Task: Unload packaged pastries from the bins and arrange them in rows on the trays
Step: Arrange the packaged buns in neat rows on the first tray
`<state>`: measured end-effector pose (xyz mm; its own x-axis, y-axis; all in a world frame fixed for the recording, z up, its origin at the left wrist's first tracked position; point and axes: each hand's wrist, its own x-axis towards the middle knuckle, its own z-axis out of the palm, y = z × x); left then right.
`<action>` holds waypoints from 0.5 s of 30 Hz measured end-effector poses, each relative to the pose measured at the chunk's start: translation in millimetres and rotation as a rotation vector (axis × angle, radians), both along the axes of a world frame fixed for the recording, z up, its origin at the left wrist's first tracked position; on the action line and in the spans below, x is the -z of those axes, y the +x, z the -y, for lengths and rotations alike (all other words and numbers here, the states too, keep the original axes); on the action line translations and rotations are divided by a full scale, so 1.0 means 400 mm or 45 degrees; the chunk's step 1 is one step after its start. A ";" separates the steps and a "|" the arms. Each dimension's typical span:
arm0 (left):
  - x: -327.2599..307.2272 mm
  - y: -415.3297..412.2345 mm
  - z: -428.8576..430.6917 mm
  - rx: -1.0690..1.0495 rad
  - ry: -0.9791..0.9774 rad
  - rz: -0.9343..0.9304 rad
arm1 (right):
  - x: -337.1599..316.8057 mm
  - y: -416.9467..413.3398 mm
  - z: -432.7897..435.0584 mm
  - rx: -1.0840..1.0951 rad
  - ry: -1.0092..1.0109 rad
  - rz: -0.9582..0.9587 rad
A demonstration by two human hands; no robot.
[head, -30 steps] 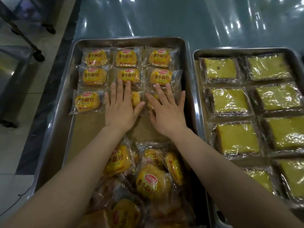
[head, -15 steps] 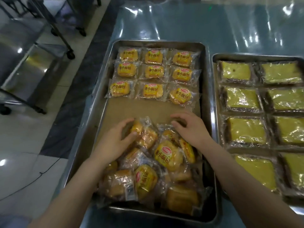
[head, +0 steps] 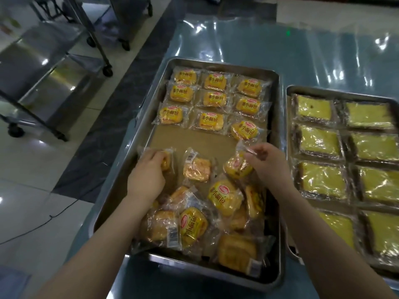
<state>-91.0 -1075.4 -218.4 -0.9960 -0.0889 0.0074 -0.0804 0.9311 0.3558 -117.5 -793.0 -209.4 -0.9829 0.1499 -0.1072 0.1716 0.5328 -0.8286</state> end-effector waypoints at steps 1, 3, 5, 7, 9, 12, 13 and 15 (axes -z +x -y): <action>0.001 -0.002 -0.009 -0.018 0.037 -0.038 | -0.006 -0.003 -0.004 0.072 -0.035 -0.034; 0.010 0.004 -0.026 -0.016 0.043 -0.020 | -0.013 -0.007 -0.010 0.180 -0.121 -0.051; 0.028 0.013 -0.033 -0.001 -0.059 0.158 | -0.010 -0.003 -0.009 0.247 -0.197 -0.001; 0.050 0.015 -0.028 0.021 -0.147 0.299 | -0.004 0.006 -0.005 0.276 -0.144 -0.004; 0.063 0.009 -0.019 0.043 -0.163 0.349 | 0.000 0.015 0.002 0.228 0.053 -0.070; 0.072 0.003 -0.005 0.053 -0.176 0.411 | 0.026 0.021 0.020 -0.118 0.660 -0.069; 0.075 0.003 -0.002 0.058 -0.197 0.412 | 0.033 0.018 0.029 -0.241 0.808 -0.085; 0.076 0.004 0.000 0.069 -0.224 0.414 | 0.045 0.003 0.046 -0.420 0.906 -0.165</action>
<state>-89.3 -1075.5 -248.9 -0.9522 -0.0613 -0.2994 -0.1115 0.9818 0.1537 -116.4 -811.2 -227.2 -0.9866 -0.1617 0.0232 -0.1618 0.9484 -0.2727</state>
